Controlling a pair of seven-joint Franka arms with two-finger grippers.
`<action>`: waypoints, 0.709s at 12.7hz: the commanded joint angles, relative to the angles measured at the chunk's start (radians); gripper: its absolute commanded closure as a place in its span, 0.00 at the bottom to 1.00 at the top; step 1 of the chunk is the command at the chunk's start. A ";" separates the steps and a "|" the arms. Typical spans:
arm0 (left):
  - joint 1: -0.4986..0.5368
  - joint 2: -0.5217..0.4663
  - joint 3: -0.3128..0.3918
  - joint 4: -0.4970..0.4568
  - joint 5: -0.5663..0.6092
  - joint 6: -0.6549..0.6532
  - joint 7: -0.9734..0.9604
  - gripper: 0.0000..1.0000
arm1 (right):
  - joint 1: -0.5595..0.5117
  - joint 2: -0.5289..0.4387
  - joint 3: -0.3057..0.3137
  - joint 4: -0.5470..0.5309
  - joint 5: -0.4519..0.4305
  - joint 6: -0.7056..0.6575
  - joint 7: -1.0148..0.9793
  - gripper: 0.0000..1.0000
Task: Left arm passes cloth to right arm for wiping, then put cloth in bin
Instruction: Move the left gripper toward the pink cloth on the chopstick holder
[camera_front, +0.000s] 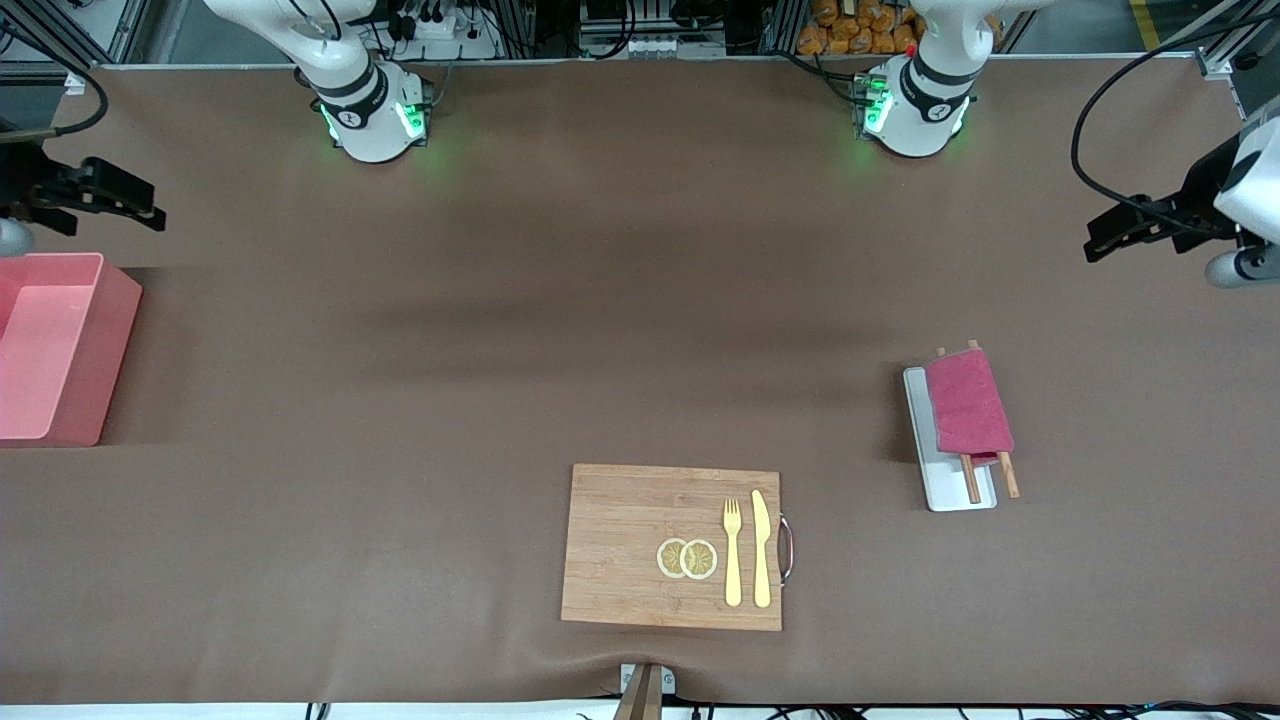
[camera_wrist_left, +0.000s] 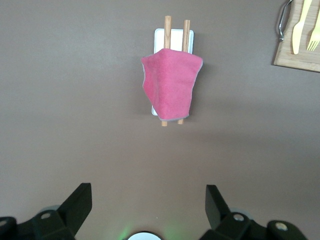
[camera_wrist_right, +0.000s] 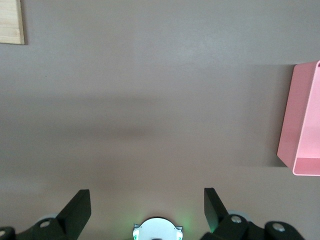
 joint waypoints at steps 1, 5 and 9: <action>0.014 0.072 0.001 -0.006 0.003 0.065 -0.008 0.00 | 0.032 0.028 -0.003 0.010 0.000 -0.004 -0.010 0.00; 0.008 0.210 0.001 -0.023 0.003 0.209 -0.022 0.00 | 0.041 0.085 -0.003 0.036 0.040 0.017 -0.005 0.00; 0.002 0.305 0.000 -0.090 0.004 0.382 -0.020 0.00 | 0.064 0.177 -0.003 0.079 0.114 0.078 -0.008 0.00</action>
